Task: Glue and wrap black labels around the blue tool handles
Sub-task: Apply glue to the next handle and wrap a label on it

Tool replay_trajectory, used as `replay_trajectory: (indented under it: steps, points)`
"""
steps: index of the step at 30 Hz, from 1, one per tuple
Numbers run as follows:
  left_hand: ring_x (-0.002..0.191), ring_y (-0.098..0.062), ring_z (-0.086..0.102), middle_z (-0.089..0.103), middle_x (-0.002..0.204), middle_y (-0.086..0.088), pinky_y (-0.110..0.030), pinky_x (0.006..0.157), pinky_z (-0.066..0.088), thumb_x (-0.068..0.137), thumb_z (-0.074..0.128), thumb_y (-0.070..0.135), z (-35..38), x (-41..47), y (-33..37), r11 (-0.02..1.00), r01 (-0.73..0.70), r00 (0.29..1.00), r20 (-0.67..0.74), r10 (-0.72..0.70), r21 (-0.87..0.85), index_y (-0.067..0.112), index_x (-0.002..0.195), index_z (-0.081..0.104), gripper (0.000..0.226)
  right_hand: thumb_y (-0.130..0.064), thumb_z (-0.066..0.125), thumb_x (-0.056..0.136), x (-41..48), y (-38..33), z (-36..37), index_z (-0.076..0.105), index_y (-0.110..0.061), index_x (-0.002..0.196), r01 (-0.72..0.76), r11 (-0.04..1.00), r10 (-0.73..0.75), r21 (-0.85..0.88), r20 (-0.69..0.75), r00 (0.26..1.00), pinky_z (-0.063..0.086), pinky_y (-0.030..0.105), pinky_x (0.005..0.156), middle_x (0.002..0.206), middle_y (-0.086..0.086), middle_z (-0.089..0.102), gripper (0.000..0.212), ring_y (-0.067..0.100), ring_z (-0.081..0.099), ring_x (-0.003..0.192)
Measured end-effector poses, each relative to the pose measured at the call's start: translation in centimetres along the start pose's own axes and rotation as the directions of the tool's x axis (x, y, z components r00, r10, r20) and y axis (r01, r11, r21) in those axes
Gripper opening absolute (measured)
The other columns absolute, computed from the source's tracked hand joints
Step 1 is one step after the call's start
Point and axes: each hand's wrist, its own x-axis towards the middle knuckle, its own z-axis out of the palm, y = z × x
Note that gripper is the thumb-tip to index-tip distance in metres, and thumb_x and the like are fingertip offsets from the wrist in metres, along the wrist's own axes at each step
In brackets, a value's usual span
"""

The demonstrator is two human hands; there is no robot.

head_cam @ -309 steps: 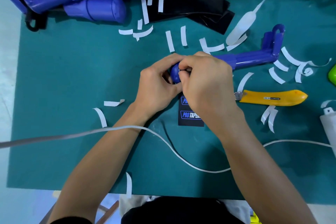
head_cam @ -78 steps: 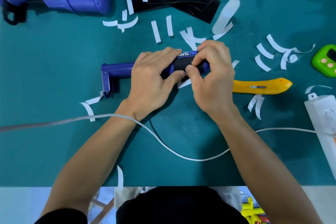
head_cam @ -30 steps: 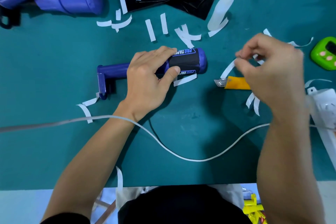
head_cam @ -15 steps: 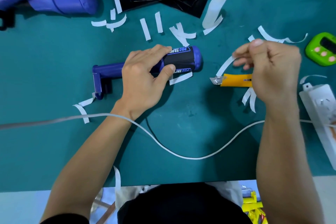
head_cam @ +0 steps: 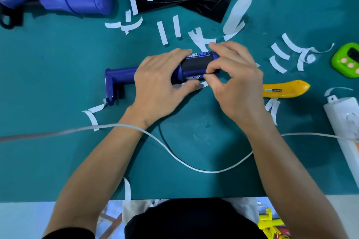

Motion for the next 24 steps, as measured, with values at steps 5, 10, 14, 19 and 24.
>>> replay_trajectory:
  steps: [5, 10, 14, 19, 24]
  points:
    - [0.113, -0.017, 0.066, 0.071, 0.13, 0.006, -0.025, 0.094, 0.037, 0.083, 0.079, 0.056, 0.2, 0.4, -0.3, 0.998, -0.023, 1.0, 0.003, 0.023, 0.062, 0.022, 0.133, 0.068, 0.061, 0.006, 0.08, 0.079, -0.1, 0.6, -0.1, 0.067, -0.002, 0.073, 0.017, 0.993, -0.021, 0.116, 0.029, 0.999, 0.043, 0.022, 0.106, 0.126, 0.004, 0.072, 0.016, 0.024, 0.058, 0.126]
    - [0.114, -0.02, 0.067, 0.071, 0.131, 0.004, -0.031, 0.096, 0.041, 0.087, 0.078, 0.056, 0.4, 0.4, -0.5, 0.999, -0.021, 1.0, 0.0, 0.021, 0.041, 0.02, 0.133, 0.069, 0.059, 0.003, 0.08, 0.077, 0.0, 0.8, -1.3, 0.064, -0.008, 0.071, -0.029, 0.98, 0.023, 0.197, 0.029, 0.999, 0.047, 0.031, 0.104, 0.126, -0.003, 0.07, 0.02, 0.021, 0.061, 0.124]
    - [0.114, -0.021, 0.067, 0.071, 0.131, 0.004, -0.03, 0.098, 0.04, 0.086, 0.08, 0.052, 0.4, 0.2, -0.6, 1.0, -0.009, 1.0, -0.006, 0.009, 0.023, 0.02, 0.133, 0.069, 0.058, 0.002, 0.078, 0.074, 1.4, 1.5, -3.4, 0.05, -0.024, 0.081, -0.207, 0.884, 0.315, 0.419, -0.206, 0.927, 0.055, 0.042, 0.089, 0.104, 0.0, 0.073, 0.039, 0.02, 0.07, 0.109]
    - [0.115, -0.02, 0.066, 0.07, 0.133, 0.004, -0.025, 0.1, 0.036, 0.085, 0.08, 0.051, 0.5, 0.2, -0.6, 1.0, 0.002, 1.0, 0.007, -0.002, 0.024, 0.021, 0.134, 0.068, 0.059, -0.009, 0.069, 0.087, 4.0, 2.9, -4.6, 0.045, -0.025, 0.075, -0.292, 0.831, 0.432, 0.474, -0.217, 0.875, 0.045, 0.028, 0.067, 0.077, 0.004, 0.068, 0.032, 0.017, 0.065, 0.077]
    - [0.115, -0.02, 0.066, 0.07, 0.134, 0.004, -0.026, 0.101, 0.036, 0.085, 0.078, 0.051, 0.5, 0.2, -0.7, 1.0, 0.0, 1.0, 0.013, -0.001, 0.031, 0.02, 0.135, 0.068, 0.059, -0.02, 0.067, 0.092, 5.7, 3.9, -4.0, 0.058, -0.029, 0.074, -0.35, 0.85, 0.464, 0.393, -0.245, 0.851, 0.051, 0.034, 0.061, 0.073, -0.01, 0.071, 0.022, 0.019, 0.067, 0.064]
